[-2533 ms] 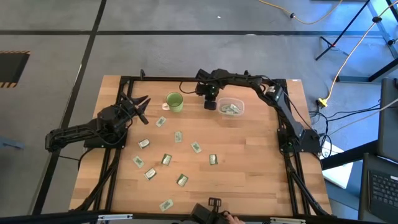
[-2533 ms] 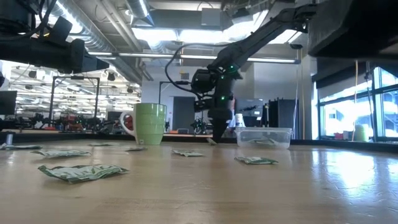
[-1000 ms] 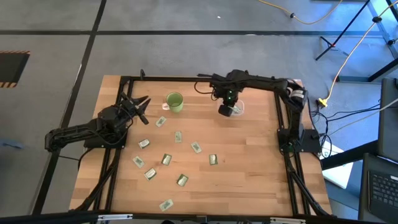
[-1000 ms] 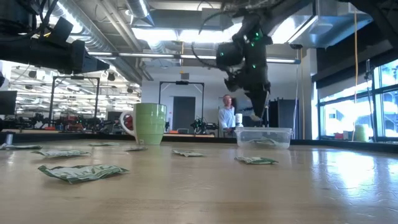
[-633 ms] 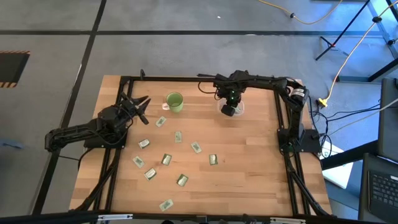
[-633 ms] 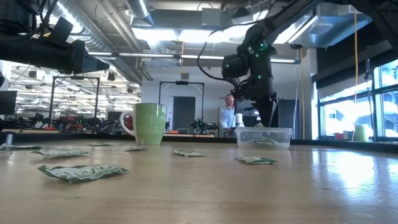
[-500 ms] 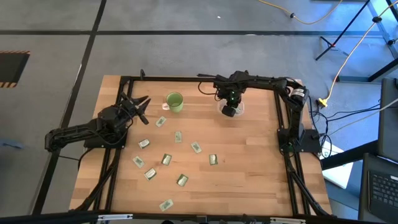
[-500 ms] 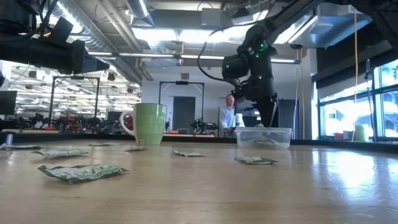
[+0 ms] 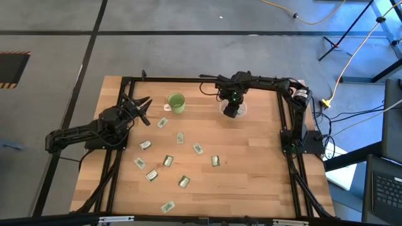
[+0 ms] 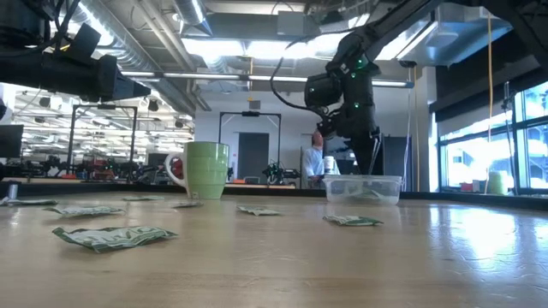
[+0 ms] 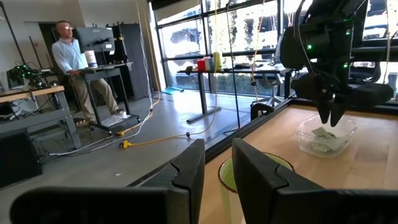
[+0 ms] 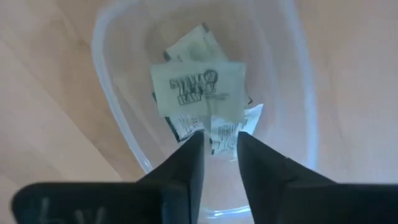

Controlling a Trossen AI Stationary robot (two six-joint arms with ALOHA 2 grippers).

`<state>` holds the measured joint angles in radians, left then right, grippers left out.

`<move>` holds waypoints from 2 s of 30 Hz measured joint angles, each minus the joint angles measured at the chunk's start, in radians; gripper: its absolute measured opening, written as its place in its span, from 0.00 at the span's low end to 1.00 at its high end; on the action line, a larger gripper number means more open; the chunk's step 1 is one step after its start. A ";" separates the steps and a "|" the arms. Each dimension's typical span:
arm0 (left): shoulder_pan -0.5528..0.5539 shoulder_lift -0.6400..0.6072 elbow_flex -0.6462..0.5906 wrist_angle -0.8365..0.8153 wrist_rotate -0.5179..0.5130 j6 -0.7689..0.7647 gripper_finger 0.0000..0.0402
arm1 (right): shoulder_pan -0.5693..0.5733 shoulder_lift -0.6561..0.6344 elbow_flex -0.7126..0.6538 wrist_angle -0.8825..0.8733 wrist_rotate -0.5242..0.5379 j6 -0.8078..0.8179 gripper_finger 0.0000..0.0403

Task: Pick and place items into bin
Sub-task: Put the green truvia packet into the transparent bin

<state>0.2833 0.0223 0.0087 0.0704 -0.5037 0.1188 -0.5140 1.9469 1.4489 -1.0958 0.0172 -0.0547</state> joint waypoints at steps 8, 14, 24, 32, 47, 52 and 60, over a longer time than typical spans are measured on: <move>0.000 0.000 0.000 0.000 0.000 0.000 0.19 | 0.148 -0.082 0.040 0.051 -0.043 0.041 0.28; 0.000 0.000 0.000 0.000 0.003 0.000 0.19 | 0.369 -0.115 0.033 0.116 -0.045 0.015 0.28; 0.000 0.000 0.000 0.008 0.000 0.000 0.19 | 0.629 -0.006 0.032 0.253 0.005 0.103 0.24; 0.000 0.000 0.000 0.000 0.000 0.000 0.19 | 0.703 0.047 0.031 0.295 0.008 0.159 0.15; 0.000 0.000 0.000 0.000 0.001 -0.001 0.19 | 0.742 0.152 0.031 0.312 0.008 0.188 0.15; 0.000 0.000 0.000 0.000 0.004 -0.001 0.19 | 0.749 0.167 0.035 0.314 0.010 0.182 0.15; 0.000 0.000 0.000 0.000 0.004 -0.002 0.19 | 0.749 0.169 0.035 0.304 0.008 0.184 0.16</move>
<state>0.2836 0.0223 0.0090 0.0708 -0.4995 0.1169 0.2348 2.1160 1.4841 -0.7922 0.0250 0.1294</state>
